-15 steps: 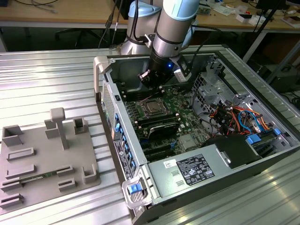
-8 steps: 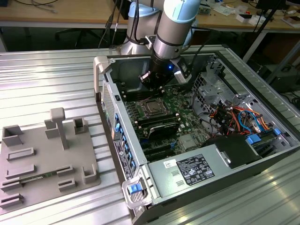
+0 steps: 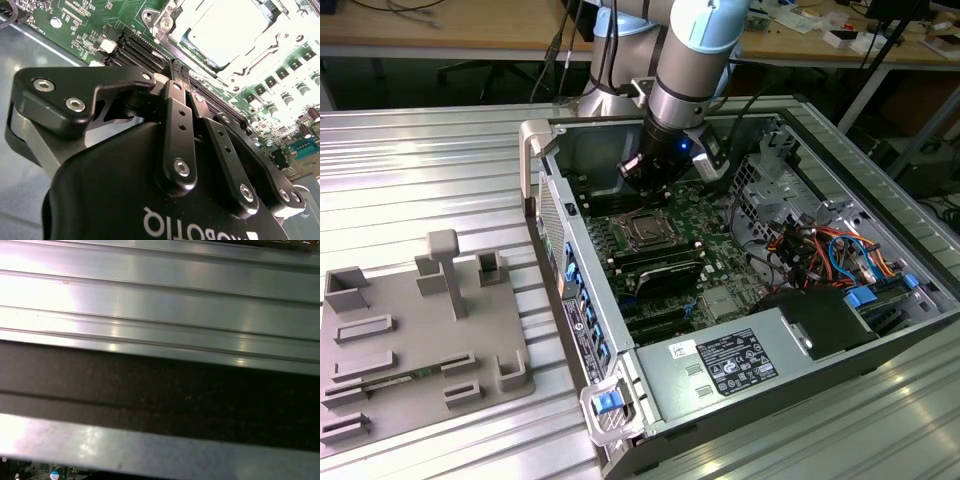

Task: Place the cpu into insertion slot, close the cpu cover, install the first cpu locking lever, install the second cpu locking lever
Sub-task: 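Install the first cpu locking lever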

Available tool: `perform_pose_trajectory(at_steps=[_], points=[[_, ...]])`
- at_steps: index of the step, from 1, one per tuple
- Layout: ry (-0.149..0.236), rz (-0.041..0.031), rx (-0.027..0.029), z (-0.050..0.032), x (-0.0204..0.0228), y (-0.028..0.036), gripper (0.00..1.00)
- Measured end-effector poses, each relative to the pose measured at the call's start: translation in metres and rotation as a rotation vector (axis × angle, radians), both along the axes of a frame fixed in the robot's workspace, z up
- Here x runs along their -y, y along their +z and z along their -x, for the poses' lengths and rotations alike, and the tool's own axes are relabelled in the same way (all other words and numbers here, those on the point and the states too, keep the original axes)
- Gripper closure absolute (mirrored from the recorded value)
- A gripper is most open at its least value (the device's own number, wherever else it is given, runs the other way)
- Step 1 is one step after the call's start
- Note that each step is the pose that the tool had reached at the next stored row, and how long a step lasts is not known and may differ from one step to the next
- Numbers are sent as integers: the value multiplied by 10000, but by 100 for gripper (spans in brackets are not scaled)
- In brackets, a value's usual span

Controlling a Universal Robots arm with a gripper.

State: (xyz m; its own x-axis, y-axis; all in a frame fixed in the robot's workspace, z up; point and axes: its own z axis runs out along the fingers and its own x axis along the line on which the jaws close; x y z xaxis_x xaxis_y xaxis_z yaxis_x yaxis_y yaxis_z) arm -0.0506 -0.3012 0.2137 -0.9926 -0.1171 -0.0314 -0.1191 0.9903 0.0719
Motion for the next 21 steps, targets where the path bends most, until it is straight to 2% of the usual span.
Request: perform_pose_trajectory(at_steps=[21], points=[[1, 1, 0, -28, 0, -83, 89]])
